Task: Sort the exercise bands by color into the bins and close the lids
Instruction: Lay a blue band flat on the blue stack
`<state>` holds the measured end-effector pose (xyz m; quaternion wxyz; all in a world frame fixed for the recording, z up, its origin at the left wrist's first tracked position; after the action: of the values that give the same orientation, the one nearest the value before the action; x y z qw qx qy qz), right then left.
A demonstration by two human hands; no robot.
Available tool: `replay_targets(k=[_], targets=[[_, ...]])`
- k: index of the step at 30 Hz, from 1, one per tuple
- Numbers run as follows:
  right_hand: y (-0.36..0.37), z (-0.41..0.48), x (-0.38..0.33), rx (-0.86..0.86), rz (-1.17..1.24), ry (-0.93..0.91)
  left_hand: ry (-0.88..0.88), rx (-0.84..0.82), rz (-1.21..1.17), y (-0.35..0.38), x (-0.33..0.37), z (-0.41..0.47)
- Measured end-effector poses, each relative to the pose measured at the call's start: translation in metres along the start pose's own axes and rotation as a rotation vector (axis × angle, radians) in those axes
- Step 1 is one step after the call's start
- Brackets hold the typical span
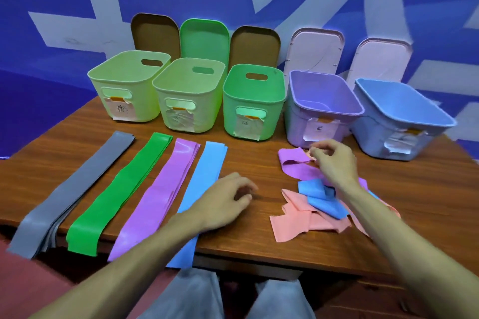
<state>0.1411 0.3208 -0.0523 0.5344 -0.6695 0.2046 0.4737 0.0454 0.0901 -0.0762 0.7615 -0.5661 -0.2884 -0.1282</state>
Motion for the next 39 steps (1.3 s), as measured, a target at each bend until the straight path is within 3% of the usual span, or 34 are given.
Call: replay_targets(k=[4,11,16,19,22,25,30,33,39], targets=[[-0.026,-0.008,0.043,0.057,0.007,-0.009,-0.006,0.025,-0.089,0.023,0.012,0.027],[-0.026,-0.016,0.081,-0.031,0.095,-0.082,-0.024,0.125,-0.130,0.059,0.021,0.091],[-0.015,-0.021,0.074,-0.093,-0.049,-0.170,-0.005,0.157,-0.076,0.084,0.021,0.103],[-0.012,-0.024,0.072,-0.160,-0.014,-0.201,0.040,0.293,-0.221,0.077,0.021,0.096],[-0.010,-0.024,0.072,-0.197,-0.001,-0.211,-0.022,0.382,-0.369,0.068,0.014,0.091],[-0.011,-0.021,0.075,-0.180,-0.027,-0.181,-0.025,0.313,-0.494,0.075,0.022,0.087],[-0.011,-0.021,0.077,-0.155,-0.060,-0.141,0.205,0.101,-0.326,0.082,0.034,0.081],[-0.012,-0.021,0.074,-0.147,-0.041,-0.119,0.240,-0.057,-0.292,0.086,0.032,0.072],[-0.015,-0.023,0.071,-0.139,-0.048,-0.086,0.130,0.075,-0.346,0.076,0.027,0.069]])
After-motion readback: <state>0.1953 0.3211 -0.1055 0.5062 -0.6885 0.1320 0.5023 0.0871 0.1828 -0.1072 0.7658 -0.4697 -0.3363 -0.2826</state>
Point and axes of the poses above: each hand's wrist, its own z-axis towards the middle knuckle, its own y-axis out of the palm, x = y × z, the point moved 7 cm from there along z, towards the middle knuckle, and after that the axes turned 13 degrees about y, right-handed, at the moved point
